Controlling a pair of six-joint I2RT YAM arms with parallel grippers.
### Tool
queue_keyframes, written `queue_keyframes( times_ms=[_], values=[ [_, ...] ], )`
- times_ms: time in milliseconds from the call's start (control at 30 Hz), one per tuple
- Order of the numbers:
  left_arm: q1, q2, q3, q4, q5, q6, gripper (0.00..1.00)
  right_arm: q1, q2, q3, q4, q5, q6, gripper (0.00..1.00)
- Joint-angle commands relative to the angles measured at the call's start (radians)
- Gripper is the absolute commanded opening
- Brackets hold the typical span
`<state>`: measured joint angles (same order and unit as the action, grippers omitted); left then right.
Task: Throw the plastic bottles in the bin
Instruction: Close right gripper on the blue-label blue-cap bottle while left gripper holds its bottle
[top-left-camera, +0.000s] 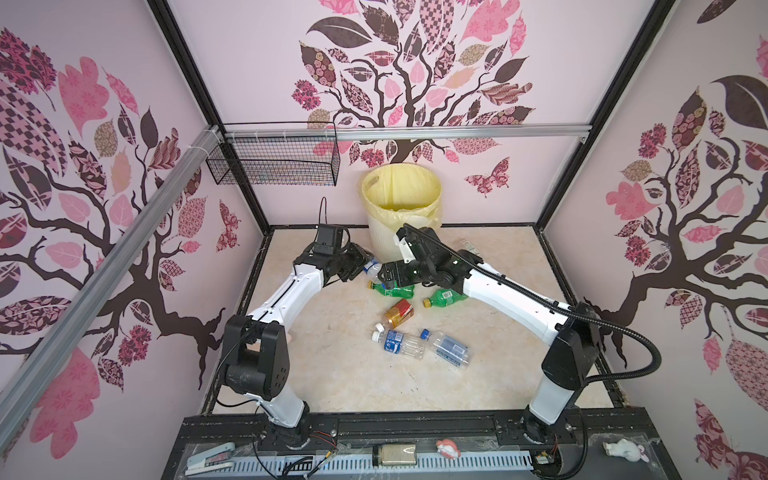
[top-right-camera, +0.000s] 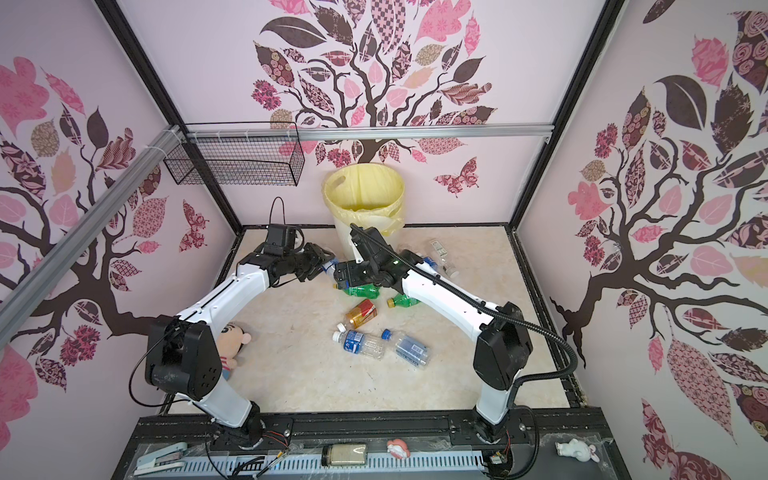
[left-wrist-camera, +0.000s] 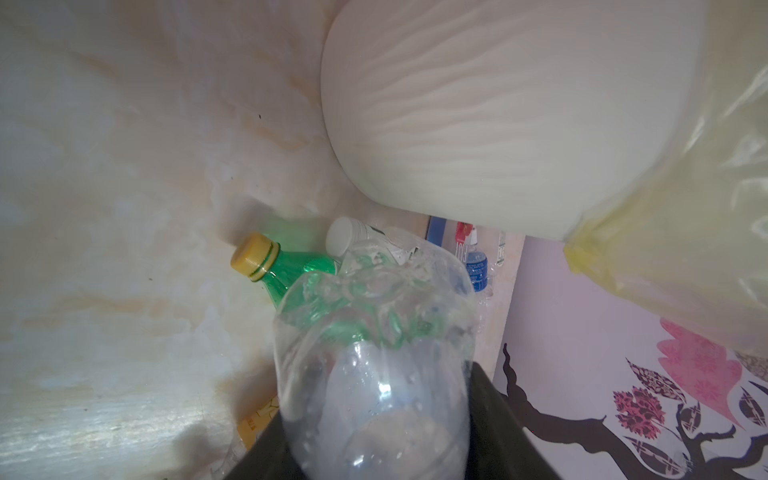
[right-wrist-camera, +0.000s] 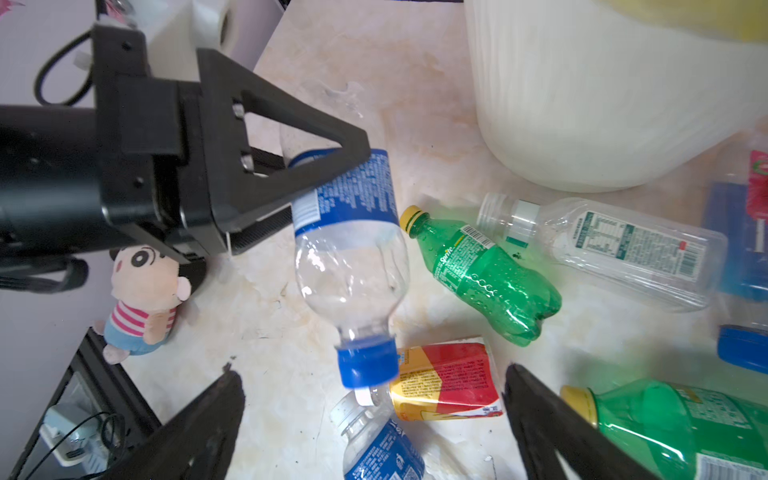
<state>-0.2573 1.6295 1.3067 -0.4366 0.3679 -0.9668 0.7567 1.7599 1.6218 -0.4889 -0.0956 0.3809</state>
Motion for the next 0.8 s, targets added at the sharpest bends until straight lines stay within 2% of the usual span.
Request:
queue_keyframes(
  times_ms=[0, 233, 767],
  values=[
    [-0.014, -0.050, -0.013, 0.010, 0.018, -0.019, 0.45, -0.008, -0.002, -0.004, 0.021, -0.060, 0.035, 0.99],
    [-0.023, -0.098, -0.032, 0.007, 0.038, -0.035, 0.45, -0.027, 0.002, -0.028, 0.049, -0.087, 0.058, 0.99],
    [-0.075, -0.098, -0.001, 0.025, 0.049, -0.076, 0.44, -0.031, 0.021, -0.069, 0.117, -0.166, 0.113, 0.84]
  ],
)
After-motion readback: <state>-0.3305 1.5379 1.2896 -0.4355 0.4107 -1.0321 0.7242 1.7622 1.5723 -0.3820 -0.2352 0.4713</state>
